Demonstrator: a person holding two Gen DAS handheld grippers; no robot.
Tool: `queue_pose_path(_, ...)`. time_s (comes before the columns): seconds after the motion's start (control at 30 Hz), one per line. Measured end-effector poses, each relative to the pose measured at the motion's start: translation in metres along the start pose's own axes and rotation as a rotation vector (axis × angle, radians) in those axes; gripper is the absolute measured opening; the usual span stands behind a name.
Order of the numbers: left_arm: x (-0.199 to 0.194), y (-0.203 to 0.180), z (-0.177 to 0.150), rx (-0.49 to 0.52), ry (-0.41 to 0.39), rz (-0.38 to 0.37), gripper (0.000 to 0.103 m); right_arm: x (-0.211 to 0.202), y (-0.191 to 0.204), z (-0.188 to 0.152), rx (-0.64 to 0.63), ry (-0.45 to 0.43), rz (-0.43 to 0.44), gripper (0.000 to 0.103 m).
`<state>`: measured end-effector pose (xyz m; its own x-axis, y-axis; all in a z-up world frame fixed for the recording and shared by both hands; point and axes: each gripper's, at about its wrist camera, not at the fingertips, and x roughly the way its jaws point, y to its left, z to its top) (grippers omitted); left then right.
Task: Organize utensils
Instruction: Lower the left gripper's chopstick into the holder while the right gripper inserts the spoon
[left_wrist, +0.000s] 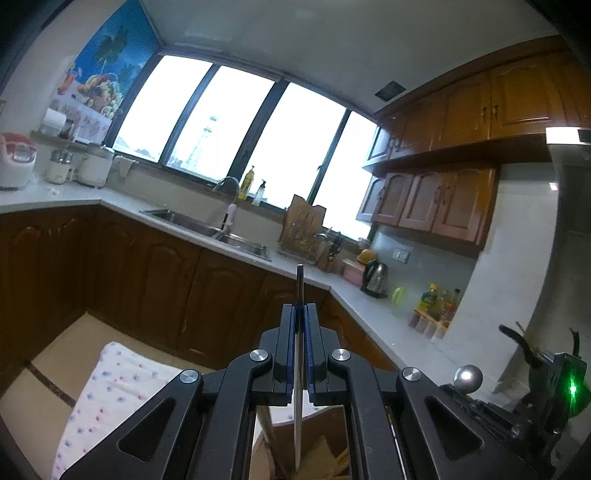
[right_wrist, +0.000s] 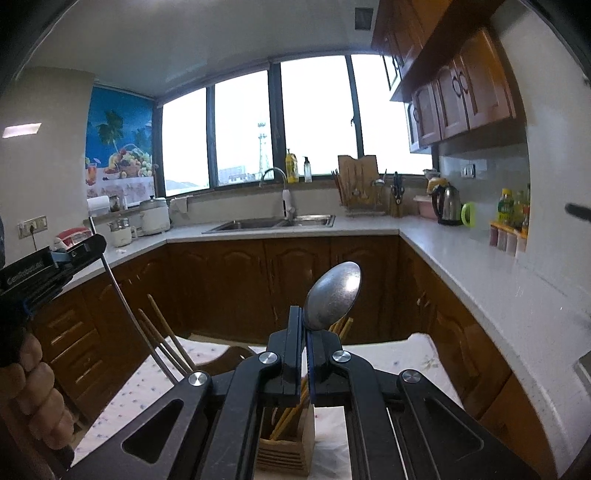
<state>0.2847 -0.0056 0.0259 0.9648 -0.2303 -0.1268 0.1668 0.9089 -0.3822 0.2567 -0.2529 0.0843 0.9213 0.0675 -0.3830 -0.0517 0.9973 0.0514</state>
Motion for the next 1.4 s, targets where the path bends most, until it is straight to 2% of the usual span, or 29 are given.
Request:
queue_pose_path(0.33, 0.030, -0.012, -0.034, 0.062, 0.075, 0.009, 0.003, 0.034, -0.001, -0.030, 0.017, 0.113, 0.023, 0.002)
queue_pose_path(0.6, 0.041, -0.002, -0.031, 0.093, 0.160, 0.008, 0.003, 0.046, -0.001, -0.043, 0.022, 0.213, 0.076, 0.002)
queue_pose_path(0.73, 0.031, 0.002, -0.025, 0.114, 0.158, 0.011, 0.004, 0.051, -0.005, -0.047, 0.038, 0.250, 0.088, 0.002)
queue_pose_path(1.27, 0.037, 0.009, -0.012, 0.081, 0.202, 0.012, 0.005, 0.053, -0.014, -0.049, 0.095, 0.275, 0.113, 0.002)
queue_pose_path(1.4, 0.038, 0.008, -0.014, 0.077, 0.222, 0.009, 0.005, 0.050, -0.017, -0.047, 0.111, 0.270, 0.114, 0.008)
